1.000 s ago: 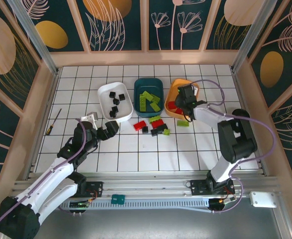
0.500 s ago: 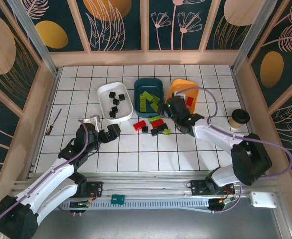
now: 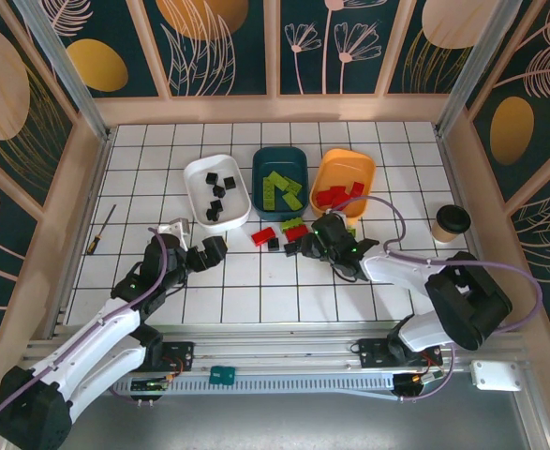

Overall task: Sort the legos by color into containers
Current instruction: Pick up the lego from the center of the table.

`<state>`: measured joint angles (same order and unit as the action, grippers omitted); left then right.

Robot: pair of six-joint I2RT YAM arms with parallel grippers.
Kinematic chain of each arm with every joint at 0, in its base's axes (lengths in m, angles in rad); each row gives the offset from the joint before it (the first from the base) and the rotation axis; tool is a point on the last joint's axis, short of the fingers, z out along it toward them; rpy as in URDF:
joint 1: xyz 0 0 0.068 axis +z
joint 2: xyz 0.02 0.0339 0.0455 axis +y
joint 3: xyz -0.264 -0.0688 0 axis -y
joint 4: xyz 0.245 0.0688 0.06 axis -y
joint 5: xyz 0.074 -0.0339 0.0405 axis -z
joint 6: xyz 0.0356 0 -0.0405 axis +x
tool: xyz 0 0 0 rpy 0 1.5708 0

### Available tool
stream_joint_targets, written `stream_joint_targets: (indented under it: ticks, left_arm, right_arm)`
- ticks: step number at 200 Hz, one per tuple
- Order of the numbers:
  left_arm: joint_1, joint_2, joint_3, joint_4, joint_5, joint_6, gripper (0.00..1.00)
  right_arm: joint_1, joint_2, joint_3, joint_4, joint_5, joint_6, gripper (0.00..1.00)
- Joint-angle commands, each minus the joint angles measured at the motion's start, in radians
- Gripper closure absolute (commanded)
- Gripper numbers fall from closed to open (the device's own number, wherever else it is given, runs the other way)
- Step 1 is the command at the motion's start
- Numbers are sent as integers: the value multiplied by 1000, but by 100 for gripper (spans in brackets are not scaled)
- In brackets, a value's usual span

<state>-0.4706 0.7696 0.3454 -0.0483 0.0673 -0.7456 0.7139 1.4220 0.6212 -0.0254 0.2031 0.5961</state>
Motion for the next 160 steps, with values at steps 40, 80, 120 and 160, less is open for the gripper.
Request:
stream_joint_targets:
  ticks: [40, 80, 120, 160]
  left_arm:
    - [-3, 21, -1, 27, 4, -6, 1]
    - [-3, 31, 1, 31, 11, -5, 1]
    - [-3, 37, 5, 31, 21, 5, 1]
    - [-3, 67, 4, 53, 25, 0, 1]
  right_arm:
    - [-37, 57, -23, 52, -47, -9, 43]
    - [-48, 47, -45, 38, -34, -11, 55]
    - [-14, -100, 1, -39, -24, -54, 70]
    - [13, -43, 208, -15, -86, -104, 70]
